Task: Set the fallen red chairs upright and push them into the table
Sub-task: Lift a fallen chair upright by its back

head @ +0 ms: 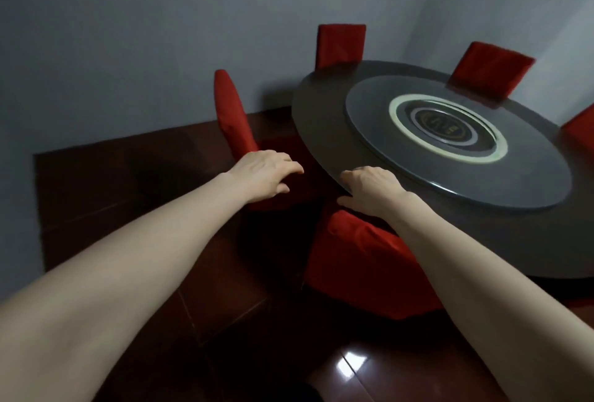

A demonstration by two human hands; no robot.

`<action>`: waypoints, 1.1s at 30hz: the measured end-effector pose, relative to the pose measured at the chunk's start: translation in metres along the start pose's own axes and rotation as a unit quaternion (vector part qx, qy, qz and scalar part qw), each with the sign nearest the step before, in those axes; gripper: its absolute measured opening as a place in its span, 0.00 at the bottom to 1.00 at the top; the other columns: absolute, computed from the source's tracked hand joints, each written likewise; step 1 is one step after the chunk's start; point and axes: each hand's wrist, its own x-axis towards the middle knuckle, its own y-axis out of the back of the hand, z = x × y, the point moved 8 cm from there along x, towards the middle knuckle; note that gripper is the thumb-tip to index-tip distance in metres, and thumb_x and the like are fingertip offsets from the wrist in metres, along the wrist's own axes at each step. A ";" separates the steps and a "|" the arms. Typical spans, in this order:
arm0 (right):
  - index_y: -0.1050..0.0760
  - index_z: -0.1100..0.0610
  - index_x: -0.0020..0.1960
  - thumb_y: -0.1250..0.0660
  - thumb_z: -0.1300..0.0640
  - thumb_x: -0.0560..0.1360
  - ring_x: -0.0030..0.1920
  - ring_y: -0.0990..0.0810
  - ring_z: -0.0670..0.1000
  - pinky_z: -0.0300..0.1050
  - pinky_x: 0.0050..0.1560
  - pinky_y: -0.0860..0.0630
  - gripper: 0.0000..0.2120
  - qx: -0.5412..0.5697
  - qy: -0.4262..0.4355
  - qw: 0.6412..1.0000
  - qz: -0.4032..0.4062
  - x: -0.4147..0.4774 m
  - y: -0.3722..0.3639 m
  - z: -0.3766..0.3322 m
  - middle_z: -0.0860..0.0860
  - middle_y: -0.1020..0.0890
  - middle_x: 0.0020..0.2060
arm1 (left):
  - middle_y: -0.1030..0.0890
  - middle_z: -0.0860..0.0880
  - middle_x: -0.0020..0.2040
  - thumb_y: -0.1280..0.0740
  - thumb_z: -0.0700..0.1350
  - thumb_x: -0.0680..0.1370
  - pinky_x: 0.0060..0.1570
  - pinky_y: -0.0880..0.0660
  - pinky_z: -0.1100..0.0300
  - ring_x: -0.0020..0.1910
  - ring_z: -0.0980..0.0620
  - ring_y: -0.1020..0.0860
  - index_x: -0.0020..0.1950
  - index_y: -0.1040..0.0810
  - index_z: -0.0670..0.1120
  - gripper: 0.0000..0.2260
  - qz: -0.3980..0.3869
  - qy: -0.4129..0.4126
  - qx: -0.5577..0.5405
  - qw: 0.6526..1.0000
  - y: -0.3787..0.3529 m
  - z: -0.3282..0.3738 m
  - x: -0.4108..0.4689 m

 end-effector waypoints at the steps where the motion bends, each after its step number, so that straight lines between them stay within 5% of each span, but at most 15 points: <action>1: 0.26 0.53 0.58 0.33 0.44 0.74 0.55 0.21 0.59 0.48 0.45 0.29 0.18 -0.002 0.006 1.000 0.008 0.012 0.007 -0.010 0.53 0.21 0.53 | 0.26 0.51 0.67 0.33 0.52 0.78 0.56 0.25 0.50 0.64 0.48 0.27 0.72 0.32 0.55 0.23 0.007 0.010 -0.001 1.000 0.005 -0.015 -0.004; 10: 0.31 0.51 0.68 0.34 0.41 0.75 0.55 0.21 0.59 0.49 0.46 0.28 0.25 0.027 0.056 0.992 0.107 0.152 0.049 -0.085 0.52 0.21 0.56 | 0.27 0.53 0.68 0.32 0.53 0.77 0.57 0.27 0.52 0.66 0.49 0.29 0.73 0.33 0.55 0.25 0.050 0.080 -0.007 0.996 0.009 -0.162 0.007; 19: 0.31 0.55 0.65 0.35 0.43 0.76 0.55 0.20 0.61 0.51 0.50 0.25 0.24 0.067 0.052 0.994 0.072 0.345 0.044 -0.127 0.54 0.21 0.56 | 0.27 0.51 0.67 0.30 0.51 0.76 0.62 0.28 0.50 0.66 0.48 0.29 0.73 0.34 0.55 0.27 0.008 0.124 0.006 0.992 -0.007 -0.350 0.068; 27: 0.31 0.55 0.66 0.35 0.43 0.76 0.55 0.20 0.60 0.52 0.50 0.24 0.24 0.057 0.045 0.997 0.042 0.474 0.029 -0.158 0.55 0.21 0.56 | 0.27 0.51 0.67 0.28 0.49 0.75 0.63 0.29 0.51 0.67 0.48 0.31 0.74 0.34 0.54 0.29 0.021 0.081 -0.010 0.996 -0.041 -0.465 0.134; 33: 0.31 0.55 0.66 0.35 0.44 0.75 0.55 0.20 0.60 0.50 0.48 0.26 0.24 0.073 -0.065 0.995 0.022 0.563 0.012 -0.145 0.55 0.22 0.57 | 0.30 0.50 0.70 0.27 0.50 0.74 0.66 0.30 0.52 0.70 0.49 0.34 0.75 0.37 0.55 0.32 -0.008 -0.015 -0.005 1.000 -0.074 -0.551 0.214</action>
